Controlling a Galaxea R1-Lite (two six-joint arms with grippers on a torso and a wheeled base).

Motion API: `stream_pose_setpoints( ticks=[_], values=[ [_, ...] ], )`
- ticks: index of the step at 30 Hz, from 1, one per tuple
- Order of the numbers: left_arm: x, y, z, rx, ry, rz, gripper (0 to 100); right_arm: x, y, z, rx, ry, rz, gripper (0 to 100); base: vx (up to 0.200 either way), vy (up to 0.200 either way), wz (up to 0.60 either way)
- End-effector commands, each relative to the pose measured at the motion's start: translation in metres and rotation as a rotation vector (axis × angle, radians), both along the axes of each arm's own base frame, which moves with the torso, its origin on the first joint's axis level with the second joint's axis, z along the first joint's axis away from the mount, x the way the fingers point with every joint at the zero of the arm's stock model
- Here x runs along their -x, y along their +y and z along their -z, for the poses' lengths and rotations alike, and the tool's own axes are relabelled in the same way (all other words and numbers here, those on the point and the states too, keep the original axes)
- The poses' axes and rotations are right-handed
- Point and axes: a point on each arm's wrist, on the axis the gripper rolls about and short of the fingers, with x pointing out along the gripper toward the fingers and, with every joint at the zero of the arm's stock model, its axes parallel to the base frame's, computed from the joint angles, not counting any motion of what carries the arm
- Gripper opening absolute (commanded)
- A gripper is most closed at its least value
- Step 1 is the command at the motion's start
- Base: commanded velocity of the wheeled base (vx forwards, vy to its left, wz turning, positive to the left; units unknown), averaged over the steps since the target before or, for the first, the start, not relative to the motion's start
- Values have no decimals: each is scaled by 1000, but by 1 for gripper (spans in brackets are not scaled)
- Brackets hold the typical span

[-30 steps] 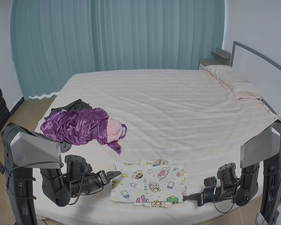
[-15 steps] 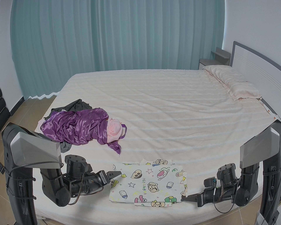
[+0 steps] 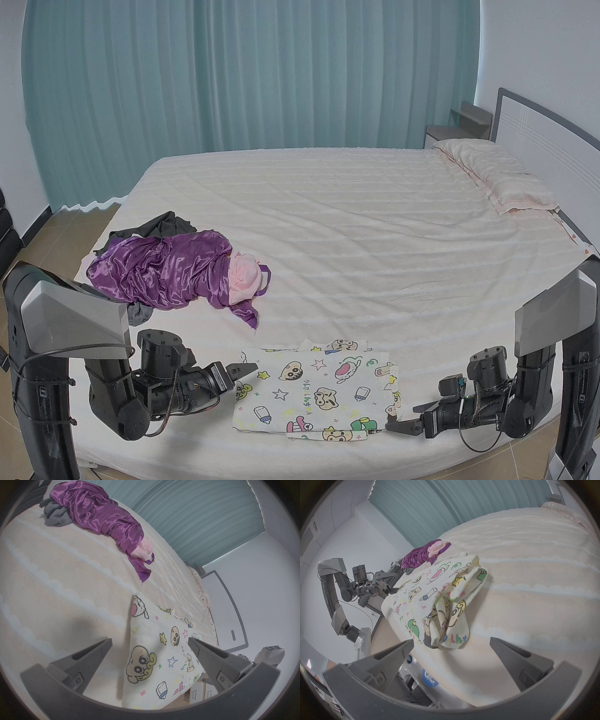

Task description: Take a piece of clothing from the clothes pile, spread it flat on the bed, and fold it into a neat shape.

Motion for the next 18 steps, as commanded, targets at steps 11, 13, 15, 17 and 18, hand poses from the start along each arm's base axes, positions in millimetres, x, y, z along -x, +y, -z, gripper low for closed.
stream_pose_setpoints(
  ticks=[11,13,15,17,18],
  values=[
    [0,53,-58,77,-166,-201,100,15,-45,-29,10,-114,217,100,0,0,0],
    [5,67,-73,84,-211,-246,100,13,-53,-38,18,-156,275,100,0,0,0],
    [13,81,-90,90,-266,-296,100,12,-62,-51,3,-208,338,100,0,0,0],
    [20,91,-101,92,-306,-331,100,13,-64,-63,-23,-245,365,100,0,0,0],
    [25,96,-107,88,-327,-353,100,13,-64,-71,-46,-269,378,100,0,0,0]
  ],
)
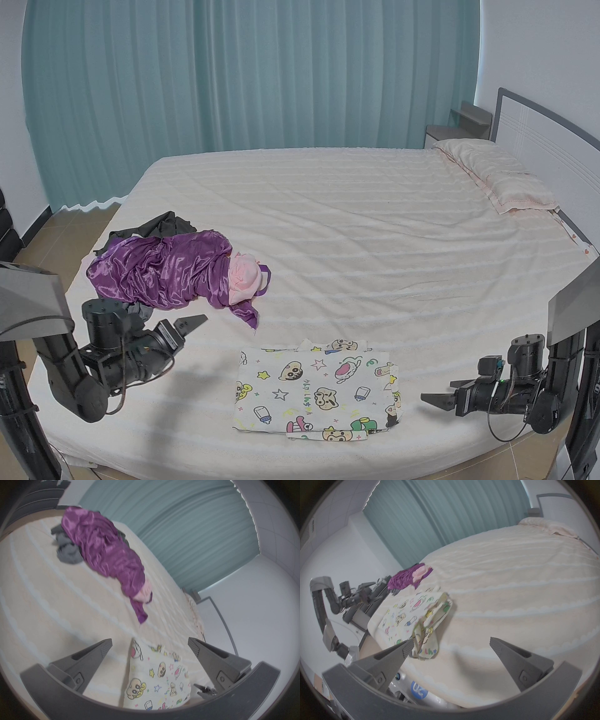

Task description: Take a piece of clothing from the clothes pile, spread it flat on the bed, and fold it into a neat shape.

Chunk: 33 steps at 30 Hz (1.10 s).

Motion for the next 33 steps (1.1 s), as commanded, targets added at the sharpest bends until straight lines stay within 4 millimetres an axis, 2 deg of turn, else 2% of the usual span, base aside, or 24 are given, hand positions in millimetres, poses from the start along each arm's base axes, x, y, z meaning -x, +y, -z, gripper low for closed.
stream_pose_setpoints(
  ticks=[1,6,11,15,20,22,26,28,32,33],
  values=[
    [27,36,-47,6,-154,-139,100,5,-15,-41,-56,-148,117,100,0,0,0],
    [48,55,-78,-4,-278,-222,100,14,-16,-77,-125,-280,187,100,0,0,0],
    [59,61,-86,-46,-326,-248,100,20,-17,-94,-150,-350,270,100,0,0,0],
    [76,64,-93,-144,-380,-255,100,31,-20,-115,-162,-445,335,100,0,0,0],
    [97,61,-110,-227,-489,-247,100,66,-20,-136,-154,-470,330,100,0,0,0],
    [105,60,-115,-264,-502,-239,100,87,-19,-141,-135,-474,295,100,0,0,0],
    [112,59,-119,-272,-501,-236,100,112,-19,-143,-86,-482,248,100,0,0,0],
    [125,56,-124,-271,-511,-228,100,135,-21,-140,-23,-489,199,100,0,0,0],
    [152,49,-128,-257,-506,-171,100,162,-25,-135,25,-516,164,100,0,0,0],
    [152,49,-128,-257,-506,-171,100,162,-25,-135,25,-516,164,100,0,0,0]
  ],
)
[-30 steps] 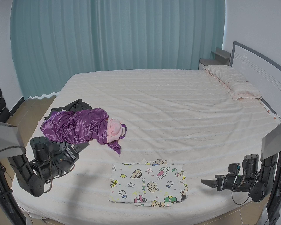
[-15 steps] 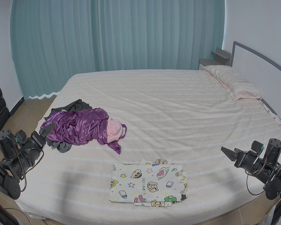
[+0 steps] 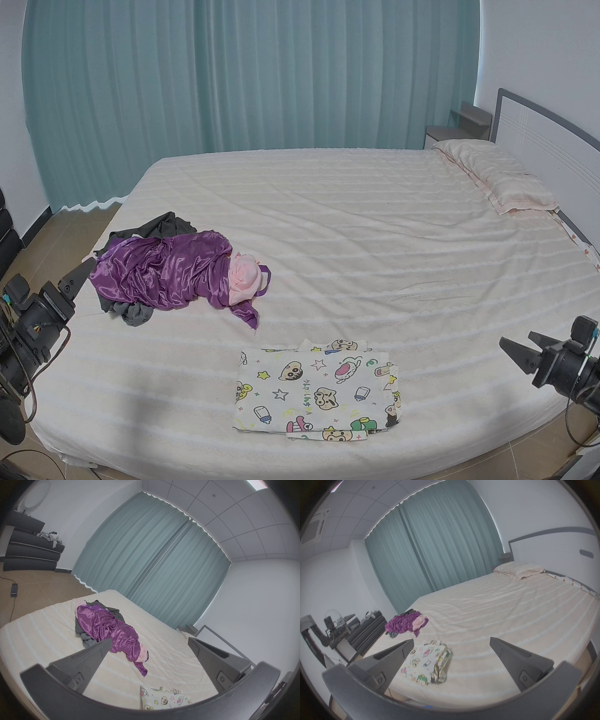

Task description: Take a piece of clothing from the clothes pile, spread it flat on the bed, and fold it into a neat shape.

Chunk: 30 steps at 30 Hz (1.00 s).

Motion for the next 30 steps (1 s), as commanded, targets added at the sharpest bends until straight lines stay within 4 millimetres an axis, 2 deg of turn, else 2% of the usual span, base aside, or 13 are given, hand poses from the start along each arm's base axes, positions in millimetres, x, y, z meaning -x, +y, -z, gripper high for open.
stream_pose_setpoints(
  ticks=[1,2,3,8,12,17,25,30],
  values=[
    [63,-13,-20,-33,-72,95,100,68,-7,-5,80,-173,-65,100,0,0,0],
    [65,-14,-20,-33,-69,101,100,69,-8,-5,80,-176,-65,100,0,0,0],
    [80,-16,-22,-33,-70,145,100,75,-9,-5,79,-182,-61,100,0,0,0],
    [128,-25,-22,-36,-79,277,100,91,-12,0,77,-208,-51,100,0,0,0],
    [150,-28,-23,-38,-83,302,100,100,-13,2,79,-237,-44,100,0,0,0],
    [165,-29,-16,-87,-117,305,100,109,-15,6,139,-297,2,100,0,0,0],
    [188,-32,3,-215,-147,306,100,130,-17,16,245,-355,-28,100,0,0,0],
    [198,-33,9,-252,-188,304,100,133,-17,22,328,-356,-45,100,0,0,0]
  ],
)
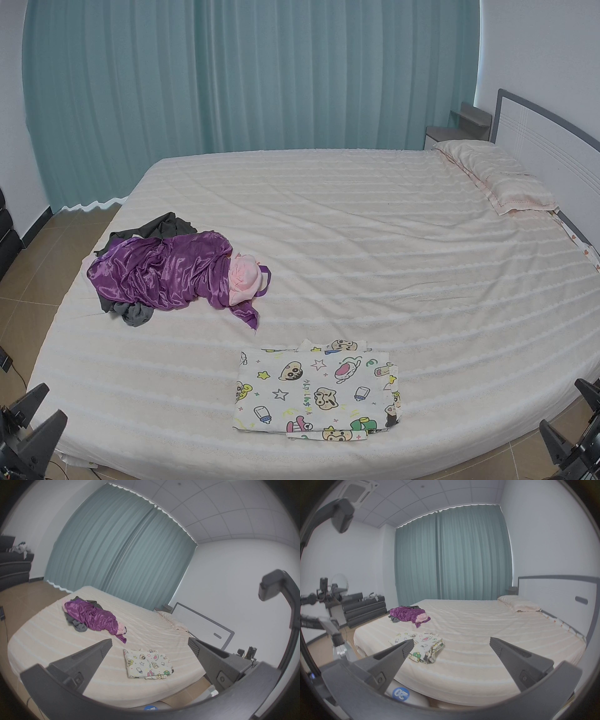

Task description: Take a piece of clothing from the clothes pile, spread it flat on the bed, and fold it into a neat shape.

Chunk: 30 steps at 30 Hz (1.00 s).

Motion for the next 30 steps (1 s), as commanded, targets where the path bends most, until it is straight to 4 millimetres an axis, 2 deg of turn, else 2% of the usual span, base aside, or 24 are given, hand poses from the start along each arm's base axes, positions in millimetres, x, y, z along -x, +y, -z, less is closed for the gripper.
stream_pose_setpoints(
  ticks=[1,5,9,12,14,18,25,30],
  values=[
    [18,-2,5,-31,-110,3,100,8,-1,3,41,-85,-3,100,0,0,0],
    [19,-2,6,-45,-120,-3,100,6,-1,13,158,-84,-6,100,0,0,0],
    [18,-2,8,-103,-138,-12,100,4,-1,12,232,-153,-3,100,0,0,0],
    [16,-1,11,-155,-150,-24,100,4,-1,12,242,-156,-2,100,0,0,0],
    [11,0,22,-300,-167,-73,100,6,0,13,243,-166,52,100,0,0,0],
    [7,1,33,-401,-167,-111,100,12,1,15,246,-214,116,100,0,0,0],
    [-2,4,47,-449,-261,-196,100,13,0,15,226,-195,134,100,0,0,0],
    [-3,6,45,-456,-275,-324,100,14,0,15,227,-185,135,100,0,0,0]
  ],
)
